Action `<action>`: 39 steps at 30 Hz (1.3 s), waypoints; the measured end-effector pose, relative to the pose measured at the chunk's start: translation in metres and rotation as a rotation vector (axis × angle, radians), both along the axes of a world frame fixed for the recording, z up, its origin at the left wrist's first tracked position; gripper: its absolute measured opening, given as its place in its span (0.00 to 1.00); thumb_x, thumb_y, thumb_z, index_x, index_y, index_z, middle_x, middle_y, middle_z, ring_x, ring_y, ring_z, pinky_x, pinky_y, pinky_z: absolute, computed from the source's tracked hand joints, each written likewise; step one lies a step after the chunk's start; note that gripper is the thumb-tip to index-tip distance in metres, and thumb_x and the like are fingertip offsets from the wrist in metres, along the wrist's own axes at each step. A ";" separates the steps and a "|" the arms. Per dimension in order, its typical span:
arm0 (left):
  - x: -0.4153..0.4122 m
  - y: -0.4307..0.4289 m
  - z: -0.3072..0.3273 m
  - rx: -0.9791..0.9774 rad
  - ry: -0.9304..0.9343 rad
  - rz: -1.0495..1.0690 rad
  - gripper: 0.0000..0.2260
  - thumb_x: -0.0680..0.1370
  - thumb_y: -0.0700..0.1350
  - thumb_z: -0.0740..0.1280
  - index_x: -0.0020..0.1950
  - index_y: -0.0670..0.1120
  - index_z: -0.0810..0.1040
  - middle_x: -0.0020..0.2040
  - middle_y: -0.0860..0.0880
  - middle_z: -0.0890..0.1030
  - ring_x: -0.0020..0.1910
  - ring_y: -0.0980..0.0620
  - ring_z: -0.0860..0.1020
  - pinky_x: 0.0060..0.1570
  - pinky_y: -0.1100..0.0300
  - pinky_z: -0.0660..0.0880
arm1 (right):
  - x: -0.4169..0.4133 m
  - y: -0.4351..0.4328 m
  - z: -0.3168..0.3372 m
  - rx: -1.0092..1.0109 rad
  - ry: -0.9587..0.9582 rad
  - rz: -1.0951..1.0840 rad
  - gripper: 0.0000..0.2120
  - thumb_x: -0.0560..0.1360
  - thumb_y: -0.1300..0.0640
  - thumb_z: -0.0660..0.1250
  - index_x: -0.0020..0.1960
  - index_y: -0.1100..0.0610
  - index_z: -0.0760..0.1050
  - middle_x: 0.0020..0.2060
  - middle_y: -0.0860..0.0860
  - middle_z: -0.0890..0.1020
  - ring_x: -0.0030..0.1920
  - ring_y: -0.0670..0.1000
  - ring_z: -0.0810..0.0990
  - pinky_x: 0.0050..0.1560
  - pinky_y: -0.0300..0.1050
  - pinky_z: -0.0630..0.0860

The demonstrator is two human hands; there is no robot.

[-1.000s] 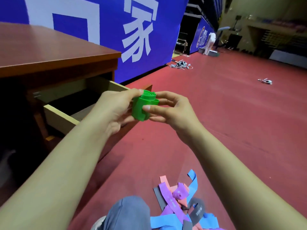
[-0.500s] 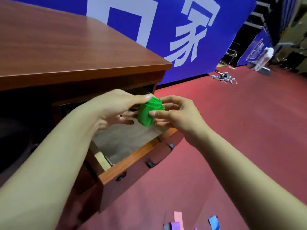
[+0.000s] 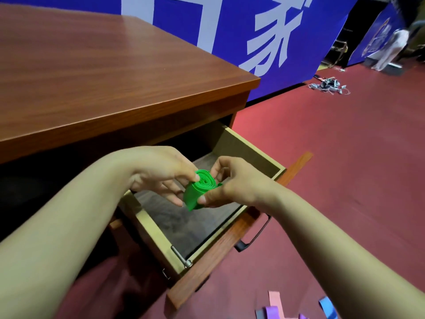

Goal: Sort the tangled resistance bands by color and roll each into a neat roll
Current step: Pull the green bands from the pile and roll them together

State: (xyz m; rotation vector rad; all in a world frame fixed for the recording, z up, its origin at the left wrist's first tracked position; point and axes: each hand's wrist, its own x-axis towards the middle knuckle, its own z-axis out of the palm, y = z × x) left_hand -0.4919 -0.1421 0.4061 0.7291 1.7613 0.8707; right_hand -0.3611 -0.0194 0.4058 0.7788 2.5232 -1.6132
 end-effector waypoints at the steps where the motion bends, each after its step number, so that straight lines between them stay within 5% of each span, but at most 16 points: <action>1: -0.004 -0.002 -0.006 0.002 -0.034 -0.003 0.09 0.80 0.38 0.63 0.56 0.40 0.80 0.50 0.38 0.84 0.51 0.41 0.83 0.49 0.52 0.81 | -0.003 -0.003 -0.002 -0.005 -0.034 0.018 0.20 0.63 0.69 0.77 0.45 0.60 0.68 0.35 0.53 0.79 0.36 0.56 0.84 0.40 0.52 0.83; 5: -0.011 -0.006 -0.029 -0.036 -0.141 -0.058 0.09 0.78 0.32 0.62 0.56 0.36 0.79 0.46 0.38 0.85 0.44 0.46 0.85 0.45 0.54 0.82 | -0.015 -0.013 -0.007 -0.066 -0.236 0.102 0.18 0.66 0.70 0.75 0.47 0.59 0.68 0.40 0.59 0.82 0.43 0.60 0.85 0.44 0.49 0.83; 10: -0.012 -0.002 -0.048 -0.150 -0.121 -0.132 0.06 0.77 0.29 0.63 0.51 0.35 0.77 0.43 0.36 0.83 0.54 0.37 0.81 0.48 0.50 0.81 | -0.031 -0.024 -0.028 -0.089 -0.440 0.173 0.16 0.68 0.72 0.73 0.46 0.60 0.68 0.42 0.62 0.83 0.48 0.62 0.84 0.49 0.51 0.82; 14: -0.011 0.004 -0.060 -0.225 -0.091 -0.184 0.07 0.76 0.28 0.64 0.50 0.38 0.77 0.39 0.39 0.83 0.55 0.34 0.80 0.48 0.50 0.81 | -0.036 -0.024 -0.040 -0.060 -0.544 0.219 0.15 0.67 0.71 0.74 0.45 0.60 0.71 0.35 0.56 0.84 0.46 0.60 0.84 0.51 0.49 0.82; 20: 0.000 0.019 -0.077 -0.304 -0.060 -0.237 0.16 0.75 0.27 0.65 0.61 0.37 0.77 0.44 0.39 0.82 0.56 0.37 0.80 0.51 0.48 0.80 | -0.038 -0.025 -0.048 0.093 -0.689 0.293 0.21 0.68 0.66 0.75 0.59 0.67 0.74 0.54 0.63 0.82 0.54 0.60 0.82 0.59 0.55 0.77; 26: 0.003 0.022 -0.086 -0.334 -0.001 -0.219 0.18 0.73 0.28 0.68 0.63 0.38 0.77 0.53 0.35 0.81 0.56 0.36 0.80 0.49 0.48 0.81 | -0.040 -0.026 -0.050 0.191 -0.767 0.381 0.21 0.71 0.62 0.74 0.61 0.67 0.75 0.56 0.61 0.81 0.53 0.56 0.80 0.61 0.53 0.76; 32: 0.003 0.021 -0.079 -0.346 0.094 -0.202 0.11 0.71 0.31 0.72 0.48 0.44 0.79 0.65 0.33 0.74 0.55 0.35 0.80 0.44 0.49 0.81 | -0.035 -0.017 -0.036 0.407 -0.696 0.306 0.20 0.68 0.61 0.77 0.58 0.64 0.78 0.45 0.55 0.83 0.47 0.53 0.83 0.51 0.50 0.81; 39: -0.004 0.016 -0.063 -0.297 0.185 -0.131 0.07 0.73 0.35 0.72 0.48 0.44 0.81 0.52 0.38 0.79 0.51 0.37 0.82 0.42 0.51 0.82 | -0.010 0.004 0.003 0.688 -0.362 0.140 0.12 0.70 0.55 0.75 0.51 0.59 0.82 0.46 0.52 0.84 0.43 0.49 0.79 0.38 0.38 0.75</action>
